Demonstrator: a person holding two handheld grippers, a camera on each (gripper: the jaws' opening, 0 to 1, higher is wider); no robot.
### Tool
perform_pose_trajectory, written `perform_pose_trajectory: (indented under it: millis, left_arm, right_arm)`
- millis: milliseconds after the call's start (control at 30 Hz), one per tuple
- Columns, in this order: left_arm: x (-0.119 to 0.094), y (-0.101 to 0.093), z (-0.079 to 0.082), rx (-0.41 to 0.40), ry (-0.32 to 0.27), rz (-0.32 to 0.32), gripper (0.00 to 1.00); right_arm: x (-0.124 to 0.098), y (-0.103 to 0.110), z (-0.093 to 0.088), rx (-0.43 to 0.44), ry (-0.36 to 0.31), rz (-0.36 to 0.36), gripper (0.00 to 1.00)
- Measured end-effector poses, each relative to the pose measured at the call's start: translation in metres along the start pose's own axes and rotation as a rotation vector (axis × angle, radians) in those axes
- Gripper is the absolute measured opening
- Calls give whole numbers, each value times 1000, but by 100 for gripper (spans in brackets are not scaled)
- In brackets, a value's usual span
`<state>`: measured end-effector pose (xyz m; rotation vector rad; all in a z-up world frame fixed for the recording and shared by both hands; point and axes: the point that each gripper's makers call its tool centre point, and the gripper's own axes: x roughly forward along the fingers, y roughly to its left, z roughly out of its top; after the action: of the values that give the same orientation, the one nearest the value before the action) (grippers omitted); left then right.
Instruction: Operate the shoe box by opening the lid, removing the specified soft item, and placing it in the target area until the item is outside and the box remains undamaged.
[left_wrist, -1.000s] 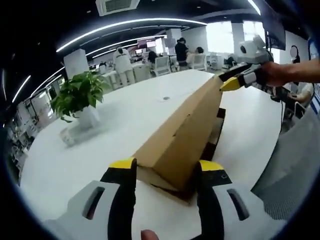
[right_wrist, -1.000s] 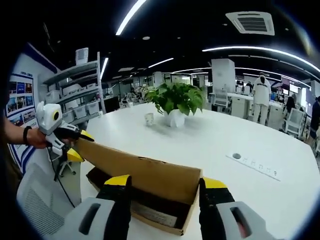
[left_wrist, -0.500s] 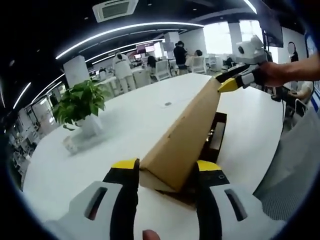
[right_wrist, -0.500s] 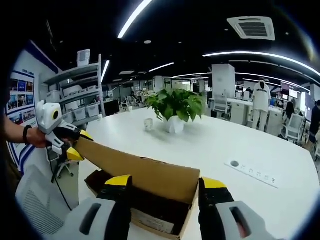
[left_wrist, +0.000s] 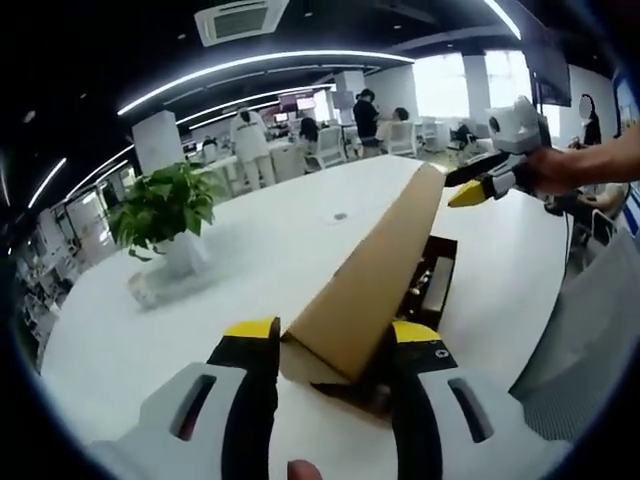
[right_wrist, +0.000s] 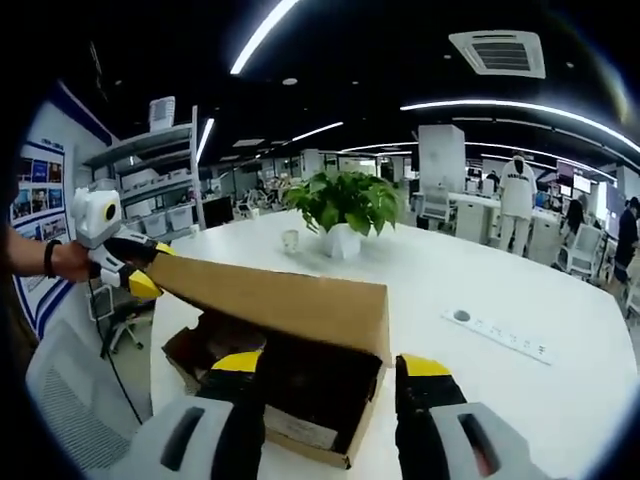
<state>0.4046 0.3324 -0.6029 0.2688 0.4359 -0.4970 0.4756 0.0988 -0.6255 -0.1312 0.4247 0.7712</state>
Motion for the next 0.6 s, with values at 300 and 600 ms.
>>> perform_pose_trajectory:
  millis: [300,600]
  left_arm:
    - [0,7,9,-14,-14,7,39]
    - [1,15,19,-12,-24,11,38]
  right_arm:
    - [21,-16,-6,7,33,-45,35]
    - [40,-34,-2,7,56,-97,29]
